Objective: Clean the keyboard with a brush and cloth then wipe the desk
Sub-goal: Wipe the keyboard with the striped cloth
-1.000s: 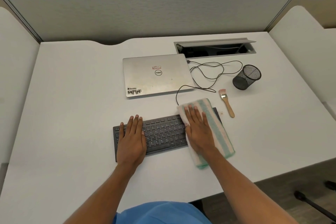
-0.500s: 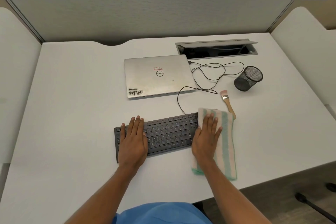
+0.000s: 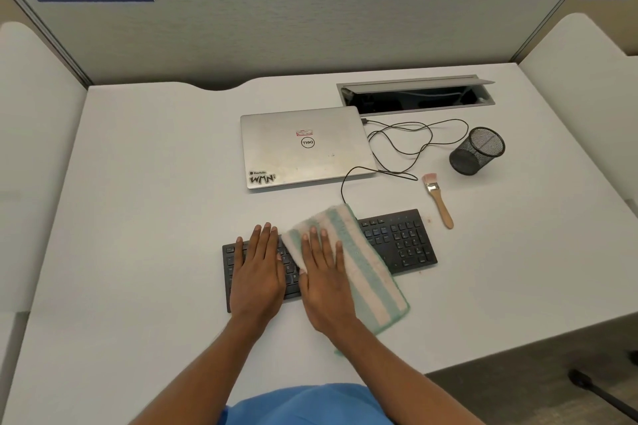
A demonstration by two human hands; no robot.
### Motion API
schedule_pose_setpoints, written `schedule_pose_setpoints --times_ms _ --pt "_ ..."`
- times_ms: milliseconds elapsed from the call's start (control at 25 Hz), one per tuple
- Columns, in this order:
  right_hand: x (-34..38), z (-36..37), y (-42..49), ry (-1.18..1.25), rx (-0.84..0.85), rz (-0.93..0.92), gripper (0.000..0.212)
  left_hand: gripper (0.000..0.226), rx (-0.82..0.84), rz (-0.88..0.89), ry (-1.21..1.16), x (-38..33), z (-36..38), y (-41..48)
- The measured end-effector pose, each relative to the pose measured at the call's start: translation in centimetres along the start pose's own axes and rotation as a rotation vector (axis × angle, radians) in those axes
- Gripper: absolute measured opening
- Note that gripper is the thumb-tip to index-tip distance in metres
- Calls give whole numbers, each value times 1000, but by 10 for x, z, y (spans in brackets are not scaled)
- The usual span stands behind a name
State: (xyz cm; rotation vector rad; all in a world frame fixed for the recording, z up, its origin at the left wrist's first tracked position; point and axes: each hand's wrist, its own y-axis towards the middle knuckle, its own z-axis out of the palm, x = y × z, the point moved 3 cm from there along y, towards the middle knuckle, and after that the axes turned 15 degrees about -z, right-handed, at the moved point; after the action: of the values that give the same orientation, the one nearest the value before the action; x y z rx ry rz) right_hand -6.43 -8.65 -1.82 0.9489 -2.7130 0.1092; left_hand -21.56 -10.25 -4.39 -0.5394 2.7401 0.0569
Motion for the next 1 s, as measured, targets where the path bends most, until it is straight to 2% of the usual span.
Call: schedule_pose_setpoints --times_ms 80,160,320,440,720,880,1000 --pt "-15 -5 -15 -25 26 -71 69 60 -1 6 5 0 0 0" --pt "-45 -14 -28 -37 9 -60 68 60 0 6 6 0 -1 0" --pt "-116 -35 -38 -35 -50 130 65 60 9 -3 4 0 0 0" --pt "-140 -42 -38 -49 -93 222 64 61 28 8 -24 1 -3 0" --pt "-120 -28 -23 -48 -97 312 63 62 -14 -101 -49 67 -26 -8" --pt "-80 -18 -12 -75 -74 229 63 64 11 -120 -72 106 -32 -17" --pt "-40 -7 1 -104 -23 197 64 61 51 -71 -60 110 -32 -22"
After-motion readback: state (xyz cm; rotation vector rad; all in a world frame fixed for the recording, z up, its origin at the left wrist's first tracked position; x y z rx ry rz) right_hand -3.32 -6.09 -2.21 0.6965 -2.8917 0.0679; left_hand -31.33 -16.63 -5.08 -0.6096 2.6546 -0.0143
